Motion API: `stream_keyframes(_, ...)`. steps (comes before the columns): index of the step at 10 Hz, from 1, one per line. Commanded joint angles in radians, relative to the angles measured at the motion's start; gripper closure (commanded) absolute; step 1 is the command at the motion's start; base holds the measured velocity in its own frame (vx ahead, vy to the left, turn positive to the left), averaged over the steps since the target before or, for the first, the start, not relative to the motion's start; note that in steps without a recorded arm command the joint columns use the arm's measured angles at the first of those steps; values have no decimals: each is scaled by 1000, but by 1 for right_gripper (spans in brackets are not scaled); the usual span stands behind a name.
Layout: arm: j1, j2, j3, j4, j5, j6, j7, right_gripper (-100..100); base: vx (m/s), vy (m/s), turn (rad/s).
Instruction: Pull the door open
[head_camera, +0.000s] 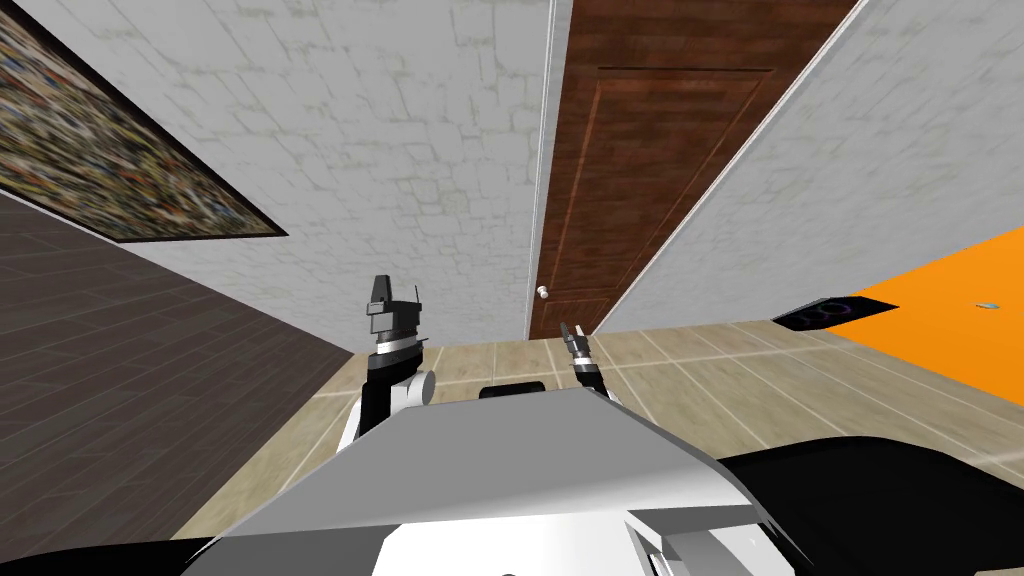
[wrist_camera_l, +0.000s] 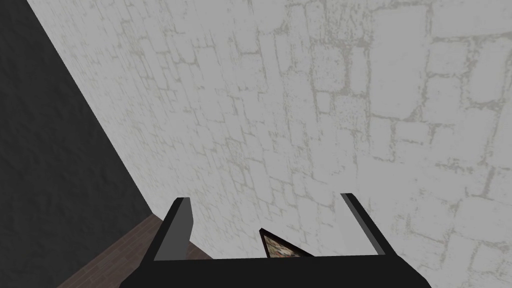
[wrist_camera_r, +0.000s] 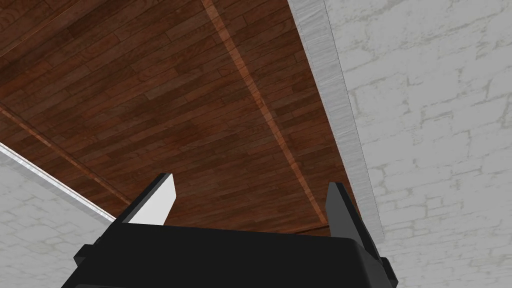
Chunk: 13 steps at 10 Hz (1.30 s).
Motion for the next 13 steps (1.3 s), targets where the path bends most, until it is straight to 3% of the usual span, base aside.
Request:
stream_keyframes(1,-10,-6,-1,42,-2,-8,38,-100,96,16,52)
stream_keyframes(13,-44,-36,1,263,-10,-40,270,-100,101,0,47)
